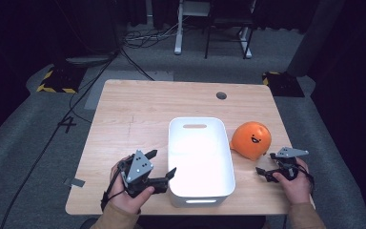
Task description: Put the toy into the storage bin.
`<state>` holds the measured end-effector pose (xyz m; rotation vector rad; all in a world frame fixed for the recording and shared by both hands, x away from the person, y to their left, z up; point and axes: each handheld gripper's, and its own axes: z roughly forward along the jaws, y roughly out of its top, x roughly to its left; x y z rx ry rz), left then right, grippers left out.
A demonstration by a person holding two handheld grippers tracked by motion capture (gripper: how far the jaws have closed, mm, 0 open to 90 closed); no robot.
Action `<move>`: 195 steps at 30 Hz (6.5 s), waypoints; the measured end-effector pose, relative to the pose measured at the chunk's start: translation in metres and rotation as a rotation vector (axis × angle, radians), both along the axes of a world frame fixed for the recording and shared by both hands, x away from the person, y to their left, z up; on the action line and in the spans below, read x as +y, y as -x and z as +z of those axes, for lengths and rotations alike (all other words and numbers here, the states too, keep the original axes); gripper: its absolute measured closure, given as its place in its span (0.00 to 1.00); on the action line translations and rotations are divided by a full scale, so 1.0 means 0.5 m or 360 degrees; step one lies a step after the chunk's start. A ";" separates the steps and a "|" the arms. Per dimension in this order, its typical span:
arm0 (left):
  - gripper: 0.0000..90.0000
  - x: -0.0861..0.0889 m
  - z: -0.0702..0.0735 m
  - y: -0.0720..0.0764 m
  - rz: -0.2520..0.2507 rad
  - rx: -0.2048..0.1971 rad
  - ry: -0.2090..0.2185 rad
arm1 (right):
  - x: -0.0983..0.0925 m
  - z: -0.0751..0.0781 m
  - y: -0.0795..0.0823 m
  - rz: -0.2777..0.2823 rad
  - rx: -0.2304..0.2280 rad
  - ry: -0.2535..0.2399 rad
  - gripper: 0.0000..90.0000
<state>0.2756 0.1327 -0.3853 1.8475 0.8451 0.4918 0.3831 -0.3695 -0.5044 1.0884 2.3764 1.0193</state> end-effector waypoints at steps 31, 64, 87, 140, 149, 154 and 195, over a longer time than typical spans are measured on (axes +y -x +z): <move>0.24 0.131 -0.022 -0.028 0.0280 -0.0004 -0.0053 | -0.010 0.143 0.014 -0.0023 -0.0155 -0.0269 0.45; 0.27 0.220 -0.175 -0.071 0.0517 0.0296 -0.0105 | 0.027 0.188 -0.083 -0.0108 -0.0343 -0.0455 0.55; 0.25 0.239 -0.235 -0.100 0.0621 0.0510 -0.0311 | 0.028 0.219 -0.075 0.0048 -0.0335 -0.0500 0.91; 0.19 0.237 -0.236 -0.108 0.0590 0.0523 -0.0322 | 0.058 0.425 -0.059 0.0393 -0.0624 -0.0641 0.93; 0.19 0.237 -0.236 -0.108 0.0590 0.0523 -0.0322 | 0.076 0.453 -0.060 0.0430 -0.0638 -0.0617 0.93; 0.19 0.236 -0.236 -0.108 0.0590 0.0523 -0.0322 | 0.096 0.468 -0.061 0.0467 -0.0643 -0.0618 0.93; 0.17 0.233 -0.235 -0.112 0.0585 0.0529 -0.0331 | 0.334 0.438 -0.081 0.0801 -0.0566 -0.0604 0.93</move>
